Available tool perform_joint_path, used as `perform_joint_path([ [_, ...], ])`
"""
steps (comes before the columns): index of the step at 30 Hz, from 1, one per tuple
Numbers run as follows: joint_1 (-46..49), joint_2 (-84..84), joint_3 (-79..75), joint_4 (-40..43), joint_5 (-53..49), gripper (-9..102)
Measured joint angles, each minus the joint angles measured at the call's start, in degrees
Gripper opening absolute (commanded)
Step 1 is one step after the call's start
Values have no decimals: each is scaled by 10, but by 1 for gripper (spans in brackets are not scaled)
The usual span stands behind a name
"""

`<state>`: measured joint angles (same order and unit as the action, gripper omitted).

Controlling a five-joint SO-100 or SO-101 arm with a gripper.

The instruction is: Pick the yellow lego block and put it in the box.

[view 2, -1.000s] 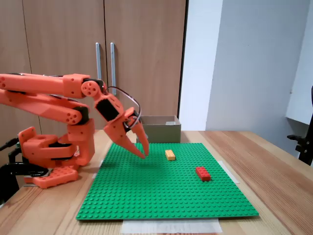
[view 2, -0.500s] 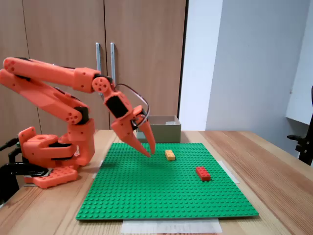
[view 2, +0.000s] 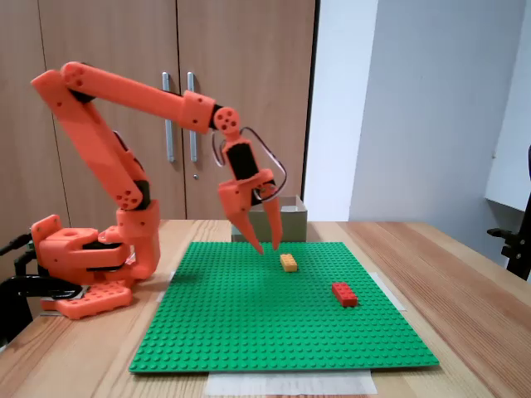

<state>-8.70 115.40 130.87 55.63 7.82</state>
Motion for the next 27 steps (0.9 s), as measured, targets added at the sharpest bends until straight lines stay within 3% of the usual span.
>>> perform_joint_path([
  [10,-18,-118,-108,47,16,27],
  [27,-44,-233,-195,75,54,26],
])
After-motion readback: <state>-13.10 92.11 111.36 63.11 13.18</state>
